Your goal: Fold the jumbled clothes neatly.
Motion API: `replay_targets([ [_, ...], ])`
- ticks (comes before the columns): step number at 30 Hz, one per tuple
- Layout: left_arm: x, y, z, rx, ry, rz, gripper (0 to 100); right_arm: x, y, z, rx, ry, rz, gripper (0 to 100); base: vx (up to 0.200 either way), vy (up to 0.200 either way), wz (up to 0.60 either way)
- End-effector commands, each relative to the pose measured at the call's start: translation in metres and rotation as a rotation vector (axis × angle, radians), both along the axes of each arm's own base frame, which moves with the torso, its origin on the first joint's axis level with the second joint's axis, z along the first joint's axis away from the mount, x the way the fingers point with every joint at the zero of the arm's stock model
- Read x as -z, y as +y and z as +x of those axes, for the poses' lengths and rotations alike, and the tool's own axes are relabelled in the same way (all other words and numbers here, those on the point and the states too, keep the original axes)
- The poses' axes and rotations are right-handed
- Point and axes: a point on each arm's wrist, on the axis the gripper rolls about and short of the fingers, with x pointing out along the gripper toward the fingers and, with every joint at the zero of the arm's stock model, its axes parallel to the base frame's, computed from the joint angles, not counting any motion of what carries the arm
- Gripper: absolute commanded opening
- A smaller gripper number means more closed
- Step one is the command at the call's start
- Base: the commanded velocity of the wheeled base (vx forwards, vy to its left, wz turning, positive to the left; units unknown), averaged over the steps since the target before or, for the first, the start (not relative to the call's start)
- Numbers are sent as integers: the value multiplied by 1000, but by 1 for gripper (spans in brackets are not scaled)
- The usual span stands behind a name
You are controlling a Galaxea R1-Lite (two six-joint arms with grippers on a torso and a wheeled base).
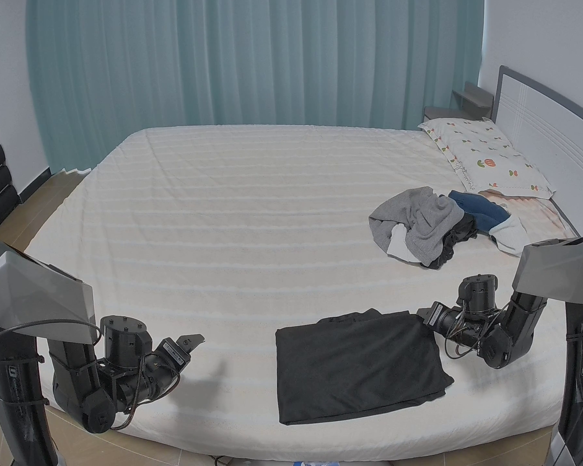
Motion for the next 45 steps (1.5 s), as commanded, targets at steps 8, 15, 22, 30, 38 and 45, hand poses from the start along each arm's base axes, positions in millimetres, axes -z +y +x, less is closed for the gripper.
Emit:
replay_targets([
  [8,1,0,-2,2,7,3,100,-35,-18,-76,-70,72,57,100,0,0,0],
  [15,2,-2,-7,15,21,8,100,-20,-24,-123,-166,146,21,100,0,0,0],
  [22,2,-6,-10,33,26,12,100,-1,-21,-125,-186,158,15,100,0,0,0],
  [30,2,-6,-9,33,25,12,100,10,-21,-124,-186,177,14,0,0,0,0],
  [38,2,-6,-9,33,25,12,100,0,-26,-137,-173,189,11,0,0,0,0],
  [45,2,-6,-10,31,26,12,100,-6,-27,-137,-165,170,10,0,0,0,0],
])
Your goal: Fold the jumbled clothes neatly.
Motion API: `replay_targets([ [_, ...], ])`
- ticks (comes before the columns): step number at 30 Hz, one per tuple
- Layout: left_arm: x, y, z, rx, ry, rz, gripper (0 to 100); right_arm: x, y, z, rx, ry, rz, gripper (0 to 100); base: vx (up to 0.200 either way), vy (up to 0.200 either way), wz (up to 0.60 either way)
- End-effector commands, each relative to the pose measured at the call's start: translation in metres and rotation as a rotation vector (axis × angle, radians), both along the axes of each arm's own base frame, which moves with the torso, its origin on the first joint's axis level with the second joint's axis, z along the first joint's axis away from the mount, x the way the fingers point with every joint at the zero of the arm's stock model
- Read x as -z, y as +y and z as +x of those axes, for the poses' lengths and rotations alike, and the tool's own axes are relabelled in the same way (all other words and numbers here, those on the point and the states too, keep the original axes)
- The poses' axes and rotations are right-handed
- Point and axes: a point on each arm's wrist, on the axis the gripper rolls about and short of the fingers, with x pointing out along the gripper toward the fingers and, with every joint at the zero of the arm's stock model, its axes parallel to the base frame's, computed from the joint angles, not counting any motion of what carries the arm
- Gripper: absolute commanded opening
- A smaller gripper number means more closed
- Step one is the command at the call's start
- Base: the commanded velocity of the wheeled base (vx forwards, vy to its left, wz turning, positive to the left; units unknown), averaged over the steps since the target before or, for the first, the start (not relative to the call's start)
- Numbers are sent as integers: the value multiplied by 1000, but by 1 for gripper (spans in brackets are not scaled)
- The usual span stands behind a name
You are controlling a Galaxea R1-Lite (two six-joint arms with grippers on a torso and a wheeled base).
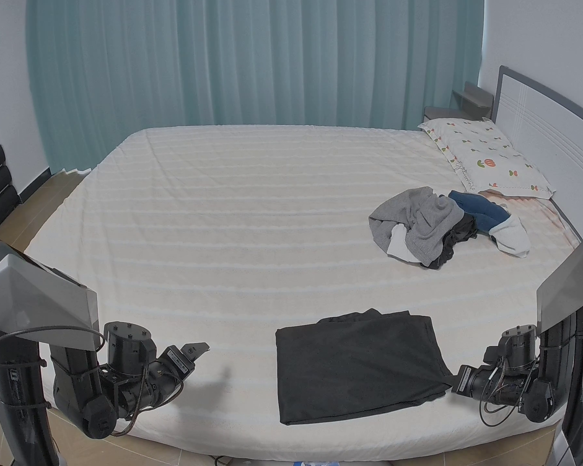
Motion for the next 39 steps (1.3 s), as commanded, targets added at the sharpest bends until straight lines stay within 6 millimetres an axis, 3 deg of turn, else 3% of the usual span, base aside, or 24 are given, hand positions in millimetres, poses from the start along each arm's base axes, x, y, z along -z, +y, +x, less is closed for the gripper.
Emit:
replay_targets([
  [1,0,0,0,-1,1,0,100,-5,-1,-5,-1,3,-1,0,0,0,0],
  [19,0,0,0,-1,-1,0,100,-2,-2,-12,-48,62,-66,0,0,0,0],
  [20,0,0,0,-1,1,0,100,-1,-2,-12,-50,65,-69,100,0,0,0],
  [24,0,0,0,-1,1,0,100,-7,-3,-7,-42,11,-56,100,0,0,0],
  [30,0,0,0,-1,-1,0,100,-20,-6,20,-3,-163,-29,100,0,0,0],
  [32,0,0,0,-1,-1,0,100,-15,-3,46,14,-207,-15,100,0,0,0],
  [39,0,0,0,-1,-1,0,100,-6,12,101,94,-169,52,100,0,0,0],
])
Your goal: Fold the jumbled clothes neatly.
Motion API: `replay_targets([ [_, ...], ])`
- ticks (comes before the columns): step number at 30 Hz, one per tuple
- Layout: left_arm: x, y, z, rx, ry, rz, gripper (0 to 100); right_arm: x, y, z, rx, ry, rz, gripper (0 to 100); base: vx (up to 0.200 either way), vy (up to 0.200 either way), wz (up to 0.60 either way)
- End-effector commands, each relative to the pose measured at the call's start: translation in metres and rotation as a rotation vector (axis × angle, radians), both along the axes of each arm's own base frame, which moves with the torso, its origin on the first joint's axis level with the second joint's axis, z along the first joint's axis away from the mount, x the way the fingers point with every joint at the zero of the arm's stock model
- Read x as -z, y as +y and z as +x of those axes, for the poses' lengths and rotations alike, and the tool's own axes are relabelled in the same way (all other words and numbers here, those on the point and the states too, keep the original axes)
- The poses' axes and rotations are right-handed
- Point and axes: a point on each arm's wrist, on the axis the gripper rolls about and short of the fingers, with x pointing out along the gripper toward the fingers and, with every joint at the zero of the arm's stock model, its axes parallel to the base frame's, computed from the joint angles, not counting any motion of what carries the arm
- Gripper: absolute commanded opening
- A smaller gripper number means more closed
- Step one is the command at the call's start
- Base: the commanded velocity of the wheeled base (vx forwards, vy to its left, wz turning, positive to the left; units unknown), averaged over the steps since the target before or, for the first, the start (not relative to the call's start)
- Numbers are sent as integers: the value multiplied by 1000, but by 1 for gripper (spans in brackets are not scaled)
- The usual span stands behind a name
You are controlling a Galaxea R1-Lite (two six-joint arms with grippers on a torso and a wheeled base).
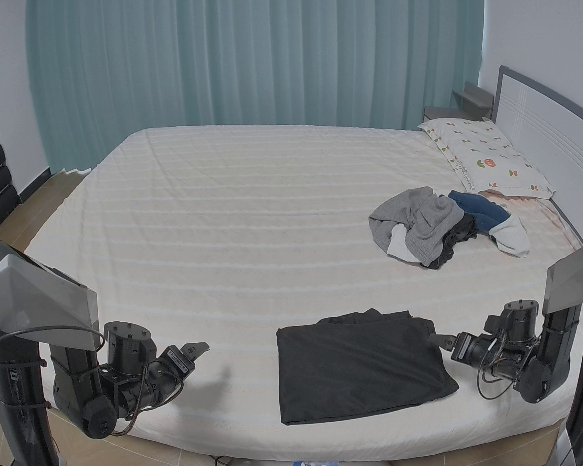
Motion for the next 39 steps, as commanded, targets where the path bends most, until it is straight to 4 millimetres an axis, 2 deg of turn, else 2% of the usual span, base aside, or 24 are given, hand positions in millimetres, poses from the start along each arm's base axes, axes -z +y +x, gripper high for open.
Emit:
replay_targets([
  [1,-1,0,-1,1,-1,-1,100,9,13,49,67,24,90,100,0,0,0],
  [13,-1,-1,-1,3,-1,-1,100,18,27,71,64,62,118,100,0,0,0],
  [14,-1,-1,-1,3,-1,-1,100,18,27,71,64,62,118,0,0,0,0],
  [39,0,-1,-1,4,0,0,100,15,13,79,132,52,144,0,0,0,0],
])
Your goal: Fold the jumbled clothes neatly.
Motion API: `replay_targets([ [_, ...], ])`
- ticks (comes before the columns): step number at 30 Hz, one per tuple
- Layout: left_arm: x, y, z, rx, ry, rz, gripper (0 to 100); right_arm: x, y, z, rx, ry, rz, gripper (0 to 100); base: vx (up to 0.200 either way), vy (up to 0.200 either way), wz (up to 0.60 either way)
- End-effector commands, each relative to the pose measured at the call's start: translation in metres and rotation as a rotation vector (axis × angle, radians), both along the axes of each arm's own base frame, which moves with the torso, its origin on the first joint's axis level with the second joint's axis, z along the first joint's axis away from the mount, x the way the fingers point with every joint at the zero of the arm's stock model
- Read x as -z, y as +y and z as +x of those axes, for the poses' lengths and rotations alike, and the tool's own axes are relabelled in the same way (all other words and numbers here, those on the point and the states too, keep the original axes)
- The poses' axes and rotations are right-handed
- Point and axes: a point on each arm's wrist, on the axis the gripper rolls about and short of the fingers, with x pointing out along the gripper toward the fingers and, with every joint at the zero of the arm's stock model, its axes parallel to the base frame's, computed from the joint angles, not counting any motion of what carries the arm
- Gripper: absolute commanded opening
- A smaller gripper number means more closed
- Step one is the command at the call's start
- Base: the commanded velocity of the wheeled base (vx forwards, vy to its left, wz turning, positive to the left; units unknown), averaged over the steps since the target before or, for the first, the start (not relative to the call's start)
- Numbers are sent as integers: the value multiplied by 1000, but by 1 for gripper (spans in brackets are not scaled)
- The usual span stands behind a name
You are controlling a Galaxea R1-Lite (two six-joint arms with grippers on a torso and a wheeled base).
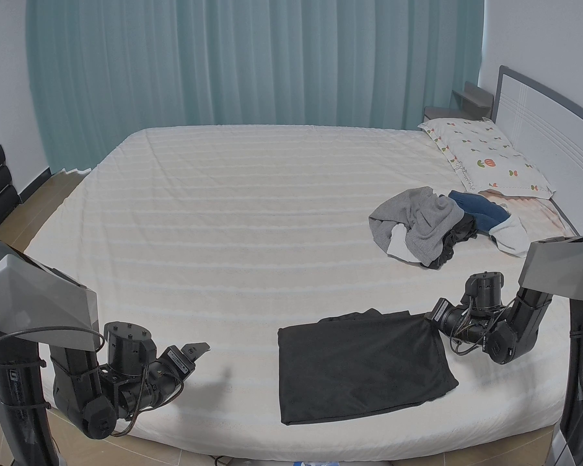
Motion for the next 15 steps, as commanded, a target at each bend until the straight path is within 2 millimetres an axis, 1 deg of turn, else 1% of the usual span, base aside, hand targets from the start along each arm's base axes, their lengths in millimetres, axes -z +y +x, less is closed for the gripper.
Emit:
replay_targets([
  [1,0,0,0,-1,1,0,100,0,0,0,-1,-1,0,0,0,0,0],
  [2,0,0,0,-1,1,0,100,0,0,1,2,-1,-1,100,0,0,0],
  [7,0,0,0,-1,1,0,100,-4,-1,-2,1,-10,5,100,0,0,0],
  [11,0,0,0,-5,0,3,100,-22,-5,-12,19,-29,25,100,0,0,0],
  [12,0,1,-2,-6,4,5,100,-33,-8,-21,27,-39,29,100,0,0,0],
  [13,0,1,-2,-6,4,5,100,-33,-8,-21,27,-39,29,100,0,0,0],
  [14,-1,0,-3,-3,3,5,100,-47,-10,-35,28,-48,31,100,0,0,0],
  [15,-1,0,-4,0,3,5,100,-56,-12,-45,29,-59,31,100,0,0,0],
])
